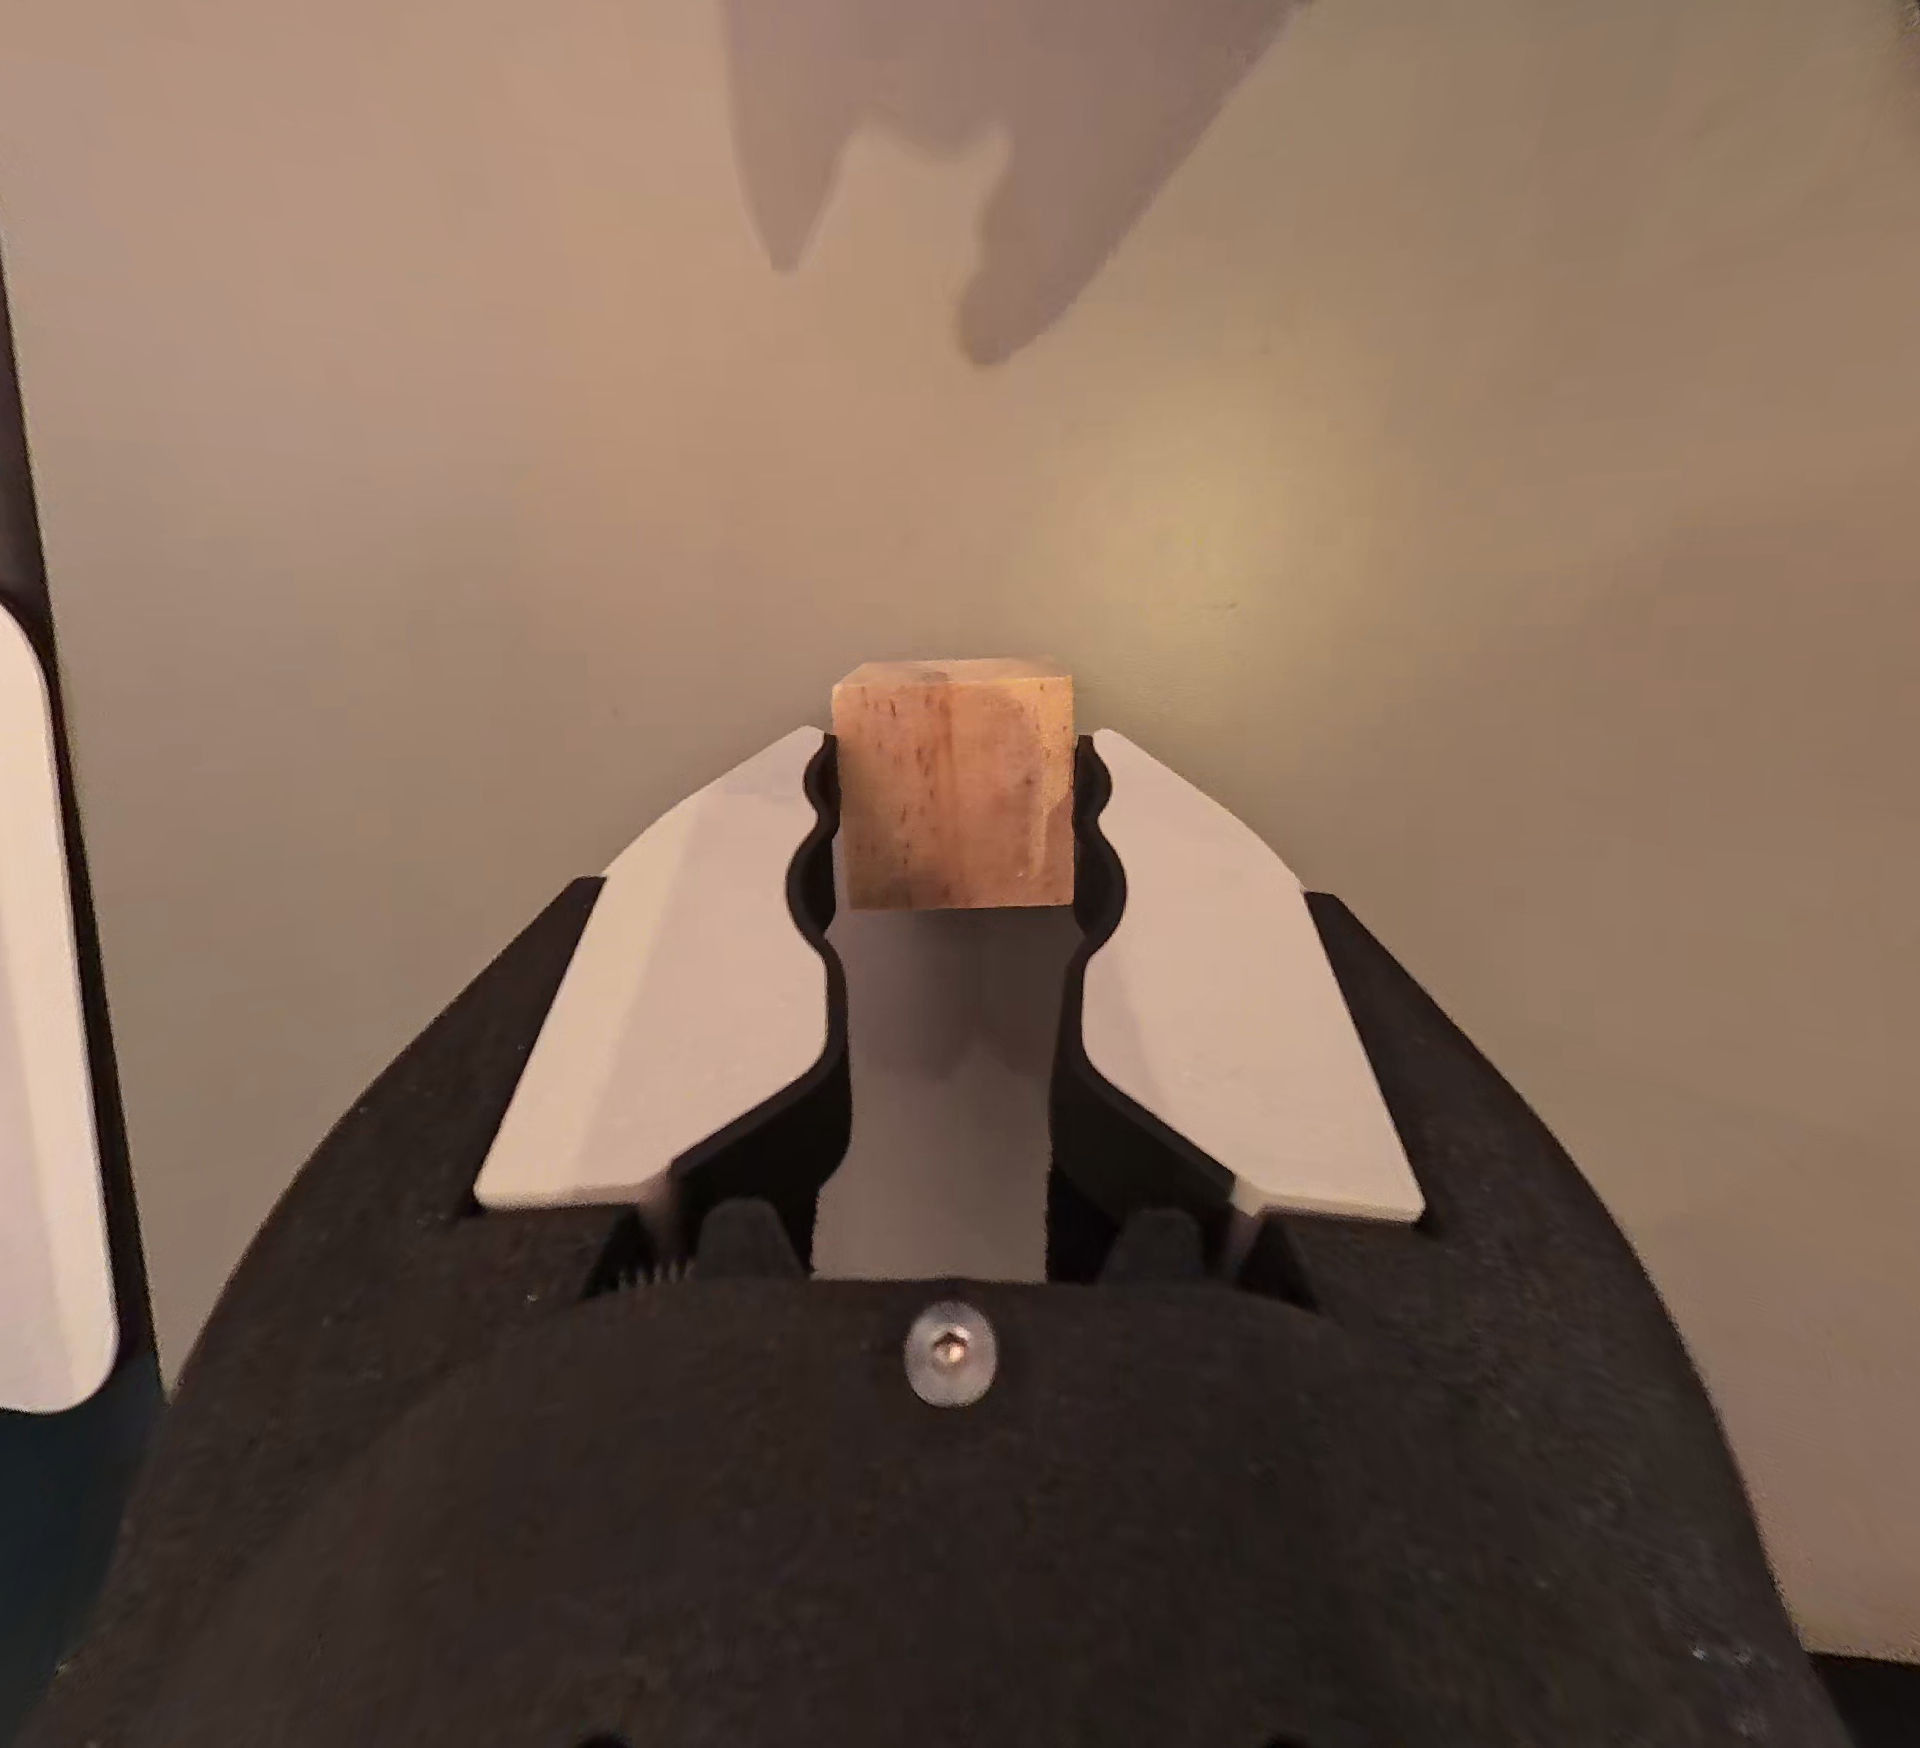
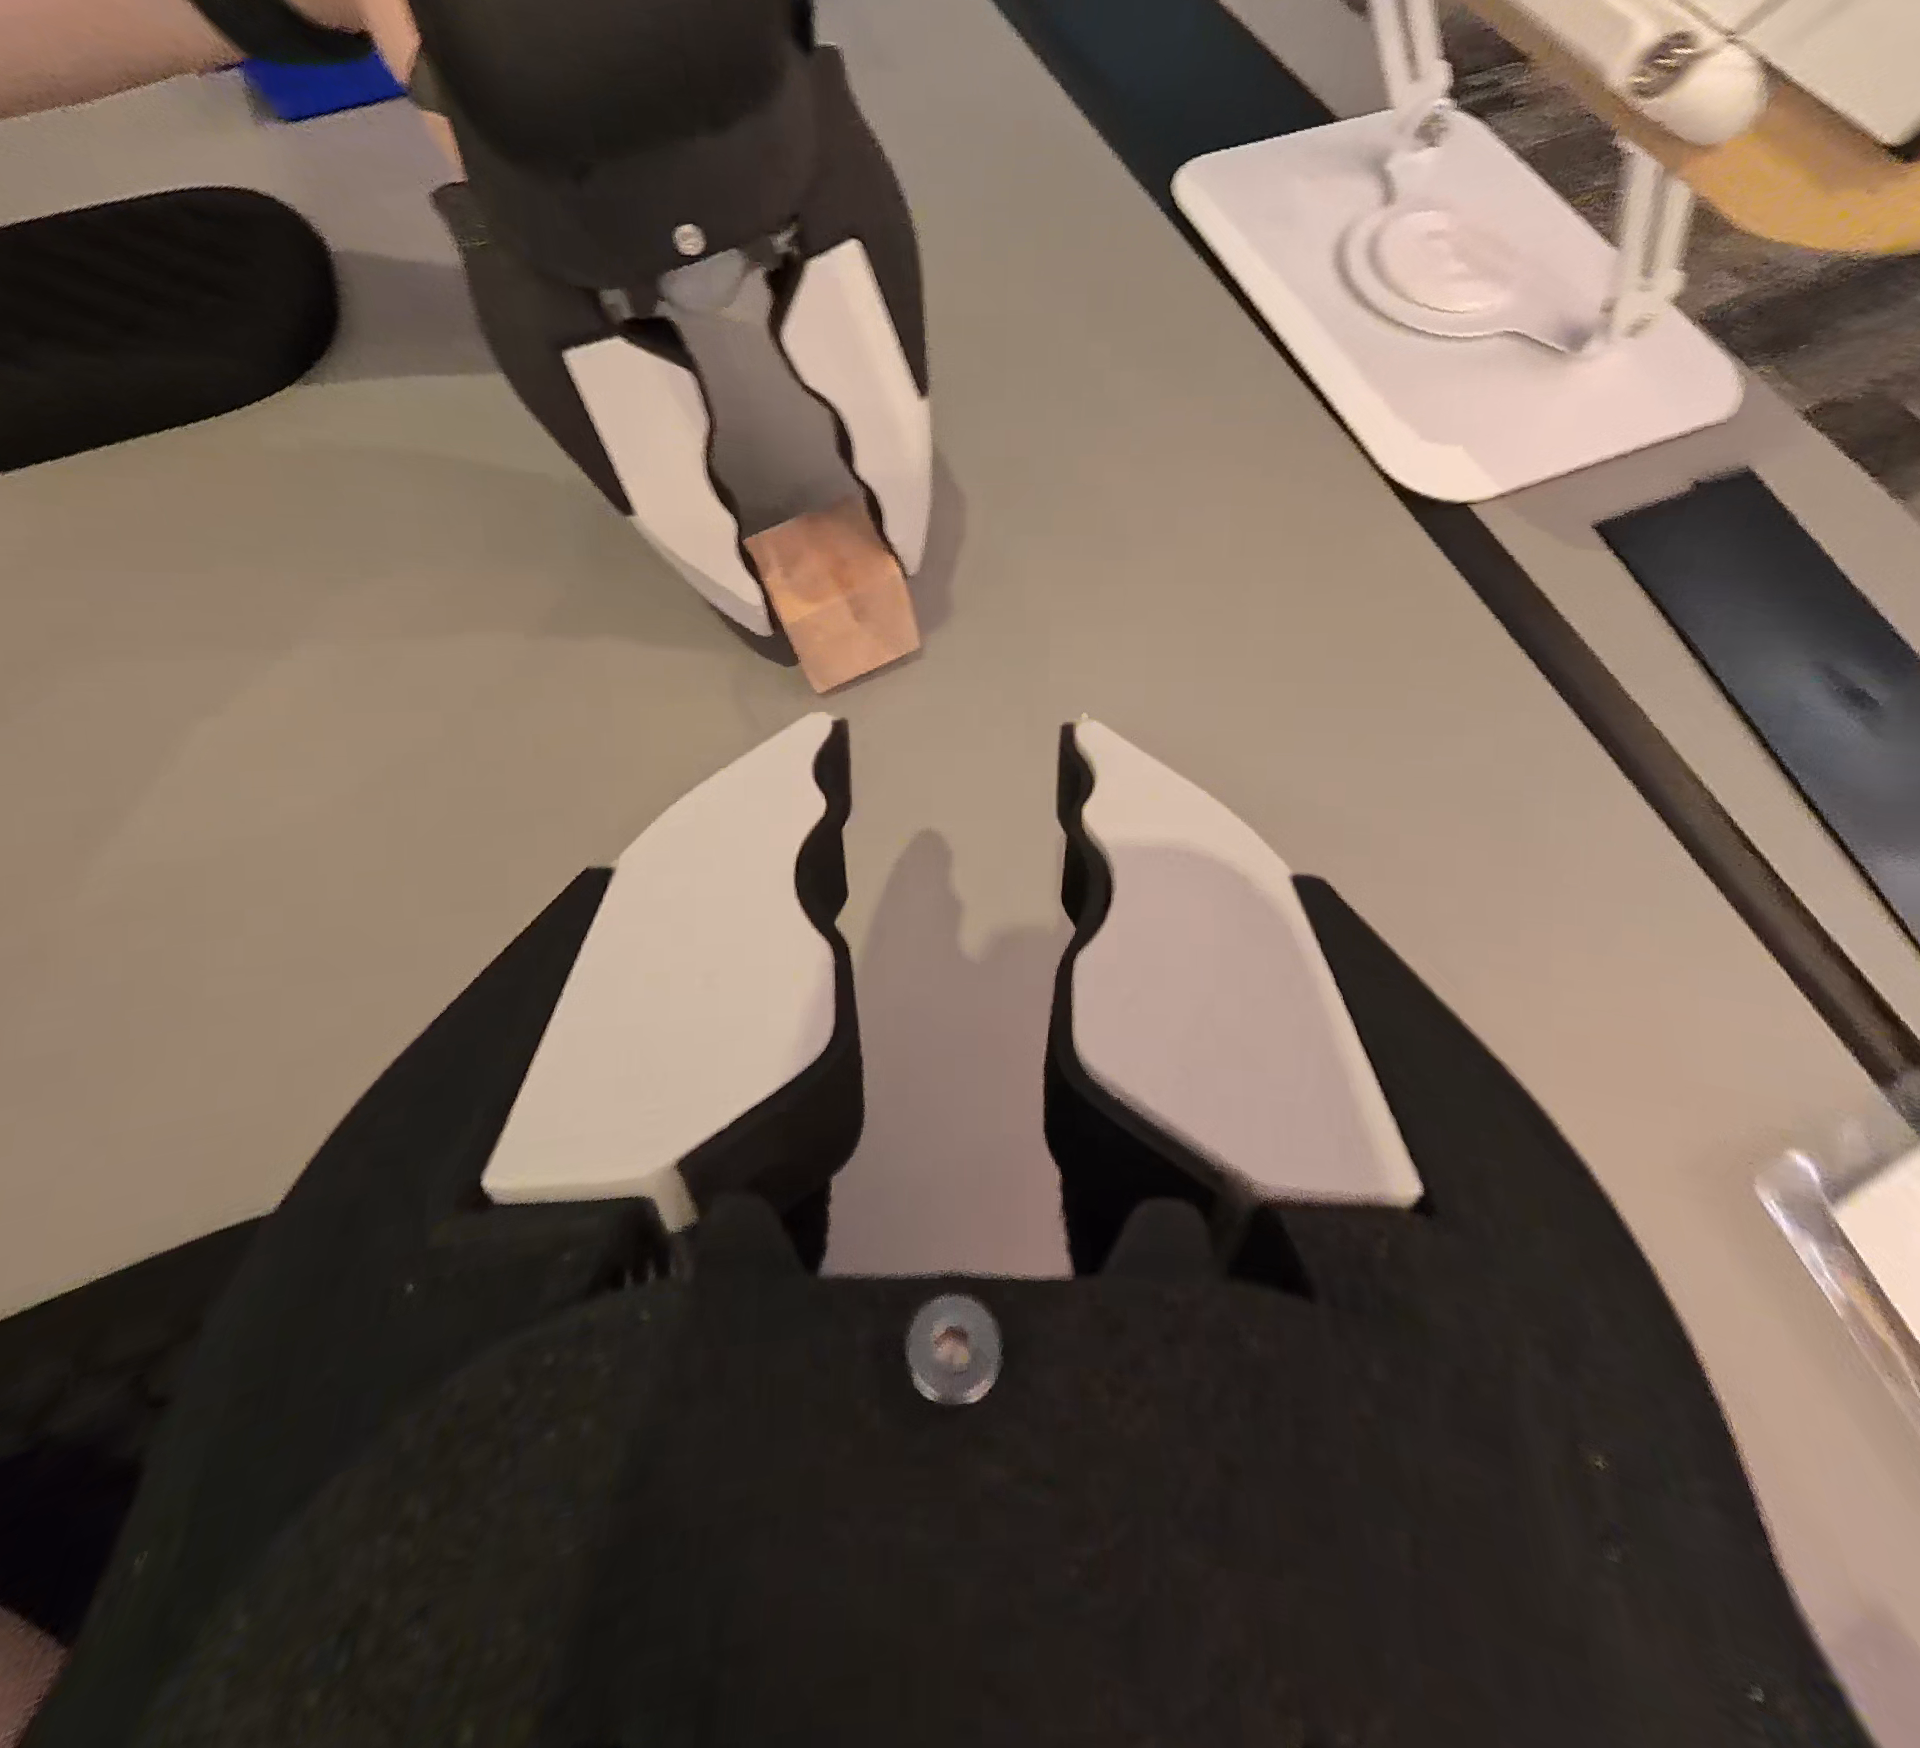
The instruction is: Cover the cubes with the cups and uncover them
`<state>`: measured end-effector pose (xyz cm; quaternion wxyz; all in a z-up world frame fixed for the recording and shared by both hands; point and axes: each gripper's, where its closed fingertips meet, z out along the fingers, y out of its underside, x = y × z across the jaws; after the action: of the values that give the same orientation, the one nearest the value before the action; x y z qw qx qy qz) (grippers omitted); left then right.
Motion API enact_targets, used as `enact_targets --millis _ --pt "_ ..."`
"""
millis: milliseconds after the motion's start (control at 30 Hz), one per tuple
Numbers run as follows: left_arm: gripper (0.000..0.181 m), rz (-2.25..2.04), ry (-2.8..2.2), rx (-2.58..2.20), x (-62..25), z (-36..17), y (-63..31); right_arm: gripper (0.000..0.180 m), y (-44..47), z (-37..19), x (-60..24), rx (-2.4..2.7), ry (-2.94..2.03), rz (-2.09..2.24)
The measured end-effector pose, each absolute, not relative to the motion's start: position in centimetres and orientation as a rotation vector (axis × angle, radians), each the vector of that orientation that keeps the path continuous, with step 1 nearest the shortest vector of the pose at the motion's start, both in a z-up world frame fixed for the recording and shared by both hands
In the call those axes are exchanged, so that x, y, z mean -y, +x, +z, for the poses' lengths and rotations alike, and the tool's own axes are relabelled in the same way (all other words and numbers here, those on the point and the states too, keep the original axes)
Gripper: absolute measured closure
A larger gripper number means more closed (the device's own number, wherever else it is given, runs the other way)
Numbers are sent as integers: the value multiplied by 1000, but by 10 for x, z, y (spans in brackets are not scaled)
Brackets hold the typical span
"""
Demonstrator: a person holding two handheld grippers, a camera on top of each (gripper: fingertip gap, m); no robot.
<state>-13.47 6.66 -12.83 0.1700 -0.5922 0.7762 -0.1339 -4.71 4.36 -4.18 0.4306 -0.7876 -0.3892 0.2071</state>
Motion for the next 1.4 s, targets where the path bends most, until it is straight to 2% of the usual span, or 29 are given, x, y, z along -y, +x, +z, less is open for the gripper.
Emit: enact_targets --millis 33,200,300,367,600,800,833,900,1000,1167,1300,1400 --pt "138 -387 -1680 -2218 -66 -130 -135 142 -54 -44 -41 1005 -1964 539" --pt "137 -464 -1691 -2223 -65 -132 -133 137 -81 -54 -34 1133 -1963 608" --pt "114 -492 -1696 -2160 -69 -123 -131 132 -92 -60 -35 1171 -1955 614" --pt "108 -500 -1686 -2108 -73 -112 -136 128 -100 -66 -39 1195 -1951 613" --pt "113 -500 -1687 -1892 -85 -76 -201 118 -151 -85 -62 1342 -1736 517" --pt "117 -500 -1687 -1748 -68 -61 -268 112 -153 -128 -75 1436 -1888 378" --pt "117 -492 -1678 -1722 -64 -58 -276 113 -153 -135 -76 1440 -1923 382" --pt "119 -498 -1642 -1651 -53 -48 -288 131 -150 -144 -82 1437 -1976 347" --pt "123 -497 -1605 -1523 -40 -35 -303 133 -148 -140 -81 1398 -2054 388" --pt "128 -443 -1615 -1295 -34 -22 -333 133 -101 -106 -101 1073 -2188 199" --pt "135 -373 -1718 -1113 -39 -27 -364 134 -1 -94 -101 377 -2449 -16" --pt "131 -243 -1804 -1029 -43 -36 -392 134 52 -109 -78 -53 -2499 -42"
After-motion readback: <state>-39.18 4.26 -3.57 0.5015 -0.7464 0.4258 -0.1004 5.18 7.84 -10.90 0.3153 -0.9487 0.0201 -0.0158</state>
